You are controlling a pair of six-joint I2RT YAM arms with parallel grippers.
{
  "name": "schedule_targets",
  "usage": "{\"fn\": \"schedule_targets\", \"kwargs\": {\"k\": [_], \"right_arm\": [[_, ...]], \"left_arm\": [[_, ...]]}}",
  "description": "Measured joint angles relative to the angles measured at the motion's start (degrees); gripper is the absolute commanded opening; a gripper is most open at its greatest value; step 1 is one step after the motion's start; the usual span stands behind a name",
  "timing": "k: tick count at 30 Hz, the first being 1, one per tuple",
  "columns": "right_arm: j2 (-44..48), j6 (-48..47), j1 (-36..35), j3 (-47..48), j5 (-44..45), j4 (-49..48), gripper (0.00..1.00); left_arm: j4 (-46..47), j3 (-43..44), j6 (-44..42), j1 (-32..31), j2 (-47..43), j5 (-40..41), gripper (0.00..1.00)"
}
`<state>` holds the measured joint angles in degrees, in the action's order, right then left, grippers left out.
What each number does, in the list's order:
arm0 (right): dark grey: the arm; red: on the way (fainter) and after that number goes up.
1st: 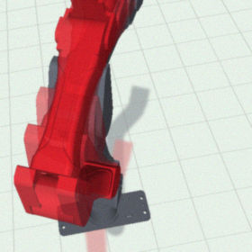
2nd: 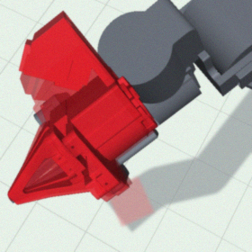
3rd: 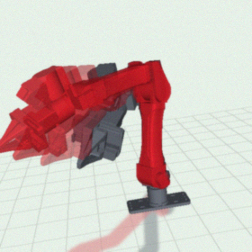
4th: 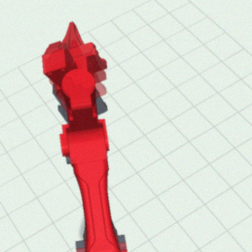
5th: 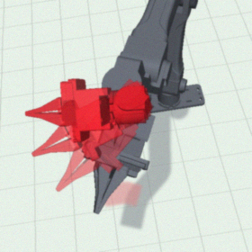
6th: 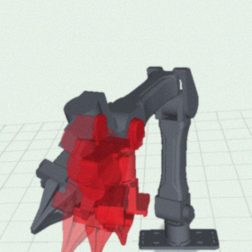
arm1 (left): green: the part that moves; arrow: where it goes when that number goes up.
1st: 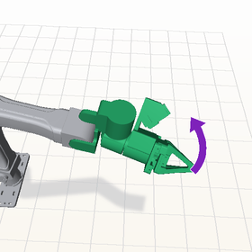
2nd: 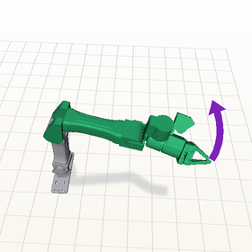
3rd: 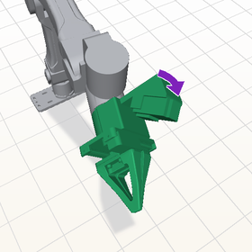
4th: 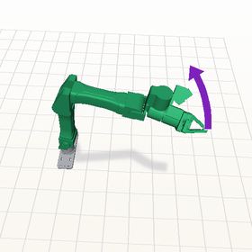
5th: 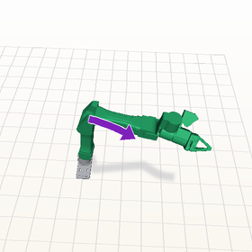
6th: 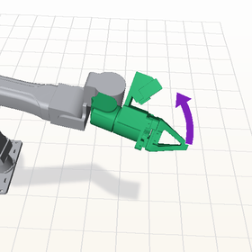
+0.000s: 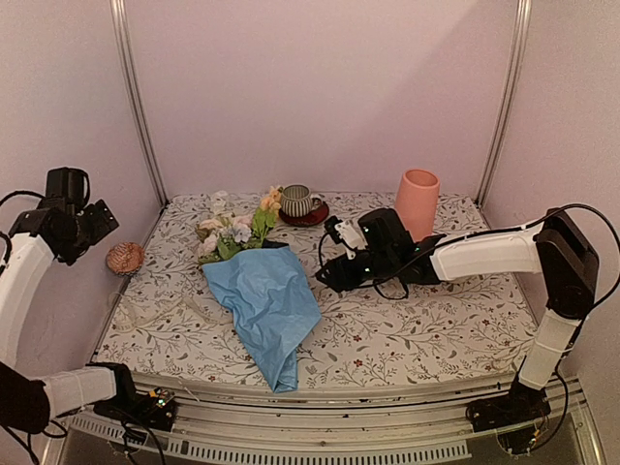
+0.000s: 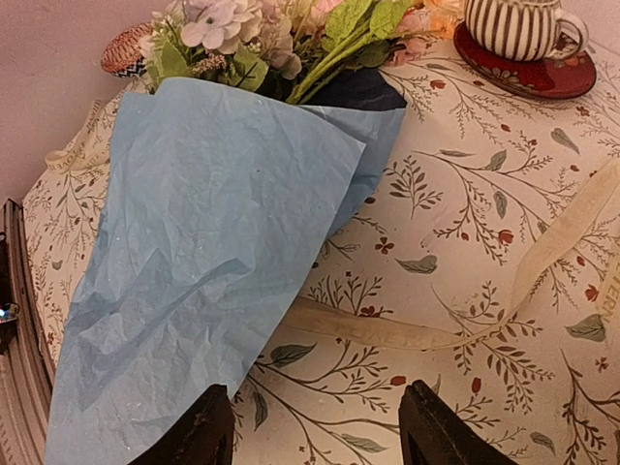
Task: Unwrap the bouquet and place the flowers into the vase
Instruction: Move the folded bouquet to the center of the board.
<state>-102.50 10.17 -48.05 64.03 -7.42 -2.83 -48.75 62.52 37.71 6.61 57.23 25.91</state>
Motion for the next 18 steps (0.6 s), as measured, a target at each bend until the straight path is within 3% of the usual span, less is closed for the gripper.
{"fn": "schedule_targets", "kwargs": {"k": [4, 9, 14, 18], "right_arm": [[-0.1, 2.5, 0.2, 0.0, -1.6, 0.1, 0.59], [-1.4, 4.7, 1.0, 0.1, -1.5, 1.4, 0.60], [-1.5, 5.2, 2.1, 0.1, -1.8, 2.4, 0.61], [-1.5, 5.5, 2.2, 0.1, -3.3, 2.4, 0.61]], "left_arm": [[11.0, -9.0, -6.5, 0.0, -8.4, -21.0, 0.93], [24.0, -24.3, -5.7, -1.8, -12.7, -41.8, 0.95], [35.0, -34.2, -3.2, -6.7, -9.0, -52.5, 0.96], [45.2, -40.8, 0.2, -11.1, -7.1, -56.4, 0.93]]}}
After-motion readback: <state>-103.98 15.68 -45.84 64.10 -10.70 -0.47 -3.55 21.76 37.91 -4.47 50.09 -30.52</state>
